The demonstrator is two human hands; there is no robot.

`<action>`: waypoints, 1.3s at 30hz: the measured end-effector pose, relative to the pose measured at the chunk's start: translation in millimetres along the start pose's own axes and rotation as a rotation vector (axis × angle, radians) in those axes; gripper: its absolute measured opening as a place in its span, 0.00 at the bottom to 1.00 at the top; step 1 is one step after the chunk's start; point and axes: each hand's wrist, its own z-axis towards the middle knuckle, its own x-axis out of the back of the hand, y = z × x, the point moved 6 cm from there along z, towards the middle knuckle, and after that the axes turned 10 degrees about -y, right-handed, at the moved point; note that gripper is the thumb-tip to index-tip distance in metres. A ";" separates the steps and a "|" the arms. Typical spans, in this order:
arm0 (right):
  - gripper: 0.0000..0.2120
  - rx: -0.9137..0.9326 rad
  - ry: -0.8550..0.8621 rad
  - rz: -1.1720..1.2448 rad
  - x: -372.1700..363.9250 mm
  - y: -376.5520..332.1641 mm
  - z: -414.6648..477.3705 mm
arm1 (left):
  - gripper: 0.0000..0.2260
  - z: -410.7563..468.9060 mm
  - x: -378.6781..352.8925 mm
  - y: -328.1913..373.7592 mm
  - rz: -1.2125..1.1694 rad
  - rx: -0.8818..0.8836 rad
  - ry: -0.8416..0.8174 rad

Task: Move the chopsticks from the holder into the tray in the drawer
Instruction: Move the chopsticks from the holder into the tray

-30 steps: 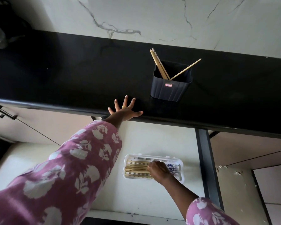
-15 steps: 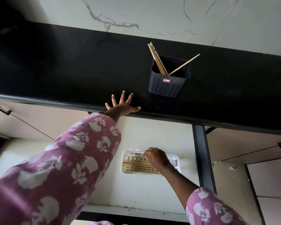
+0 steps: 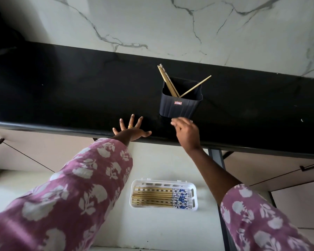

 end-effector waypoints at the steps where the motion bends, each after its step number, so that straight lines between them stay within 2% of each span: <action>1: 0.07 -0.004 0.022 -0.005 3.6 2.1 11.6 | 0.36 0.3 -0.5 0.1 0.001 0.002 -0.003; 6: 0.06 -0.088 -0.010 0.031 11.3 13.1 69.9 | 0.37 3.1 -2.0 -2.1 -0.007 0.005 -0.002; 12: 0.08 -0.350 -0.310 0.069 -17.8 37.7 129.6 | 0.37 5.4 -1.8 -1.5 -0.011 0.001 0.002; 15: 0.10 -0.477 -0.444 -0.023 -35.0 47.7 141.2 | 0.37 2.9 -1.1 -1.3 -0.009 0.001 0.000; 18: 0.10 -0.497 -0.489 -0.147 -46.2 47.5 148.0 | 0.37 0.8 -0.2 -0.2 -0.005 0.008 -0.004; 23: 0.10 -0.526 -0.449 -0.214 -50.3 48.7 155.7 | 0.37 -1.0 -0.2 1.2 -0.005 0.000 -0.014; 30: 0.12 -0.588 -0.415 -0.126 -43.7 45.6 153.2 | 0.37 0.4 -0.3 -0.4 -0.006 0.000 -0.009; 35: 0.09 -0.575 -0.286 -0.036 -22.2 43.1 157.7 | 0.37 3.3 -1.0 -1.6 0.004 0.004 -0.004; 39: 0.08 -0.509 -0.070 0.099 12.1 33.9 158.8 | 0.37 4.2 -1.6 -2.2 0.006 0.004 0.004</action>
